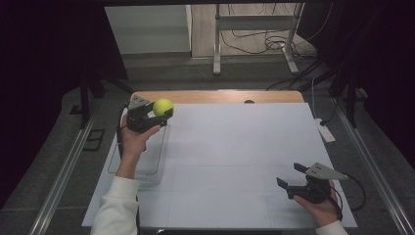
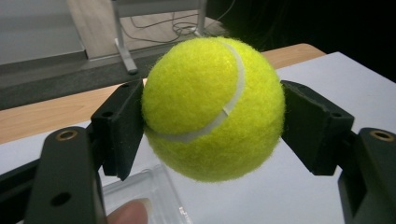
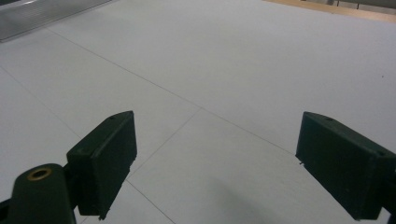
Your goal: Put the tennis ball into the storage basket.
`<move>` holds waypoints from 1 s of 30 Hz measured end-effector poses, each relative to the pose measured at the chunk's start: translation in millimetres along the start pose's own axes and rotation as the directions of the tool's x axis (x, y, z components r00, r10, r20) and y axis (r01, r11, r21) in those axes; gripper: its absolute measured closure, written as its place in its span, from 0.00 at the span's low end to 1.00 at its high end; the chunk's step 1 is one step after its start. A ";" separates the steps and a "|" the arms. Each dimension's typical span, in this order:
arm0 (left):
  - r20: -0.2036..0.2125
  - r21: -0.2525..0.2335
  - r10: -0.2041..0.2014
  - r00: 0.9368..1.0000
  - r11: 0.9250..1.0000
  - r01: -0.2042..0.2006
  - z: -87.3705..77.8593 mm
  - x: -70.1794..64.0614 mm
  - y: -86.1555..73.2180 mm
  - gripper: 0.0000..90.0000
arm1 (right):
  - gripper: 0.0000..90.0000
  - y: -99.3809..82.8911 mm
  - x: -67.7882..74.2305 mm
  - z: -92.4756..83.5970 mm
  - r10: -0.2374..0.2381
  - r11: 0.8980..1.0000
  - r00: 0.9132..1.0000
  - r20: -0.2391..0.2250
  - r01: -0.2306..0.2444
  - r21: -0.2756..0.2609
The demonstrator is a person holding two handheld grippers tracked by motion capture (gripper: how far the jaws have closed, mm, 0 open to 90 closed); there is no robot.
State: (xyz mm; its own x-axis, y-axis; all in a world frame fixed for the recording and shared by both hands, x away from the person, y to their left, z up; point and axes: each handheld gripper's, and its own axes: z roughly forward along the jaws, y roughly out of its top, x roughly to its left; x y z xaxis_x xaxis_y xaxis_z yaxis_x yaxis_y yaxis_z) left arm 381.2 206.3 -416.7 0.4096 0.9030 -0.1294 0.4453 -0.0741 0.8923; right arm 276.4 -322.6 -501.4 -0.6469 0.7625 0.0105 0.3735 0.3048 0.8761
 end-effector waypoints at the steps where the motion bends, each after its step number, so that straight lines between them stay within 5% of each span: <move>1: 0.000 0.000 0.000 1.000 1.000 0.000 0.0 0.0 0.0 0.31 | 0.14 0.0 0.0 0.0 0.000 1.000 1.000 0.000 0.000 0.000; 30: -0.131 0.020 -0.091 0.987 0.995 0.095 -6.3 48.3 -10.8 0.31 | 0.14 -0.4 0.1 0.9 0.001 1.000 1.000 -0.002 -0.001 0.002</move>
State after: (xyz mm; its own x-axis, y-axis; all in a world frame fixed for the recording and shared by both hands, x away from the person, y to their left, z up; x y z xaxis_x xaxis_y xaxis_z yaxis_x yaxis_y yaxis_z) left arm 391.2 253.4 -429.8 0.2596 0.9536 -0.1527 0.4981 0.0033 0.8671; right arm 276.8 -322.2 -502.1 -0.6479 0.7616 0.0127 0.3756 0.3050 0.8751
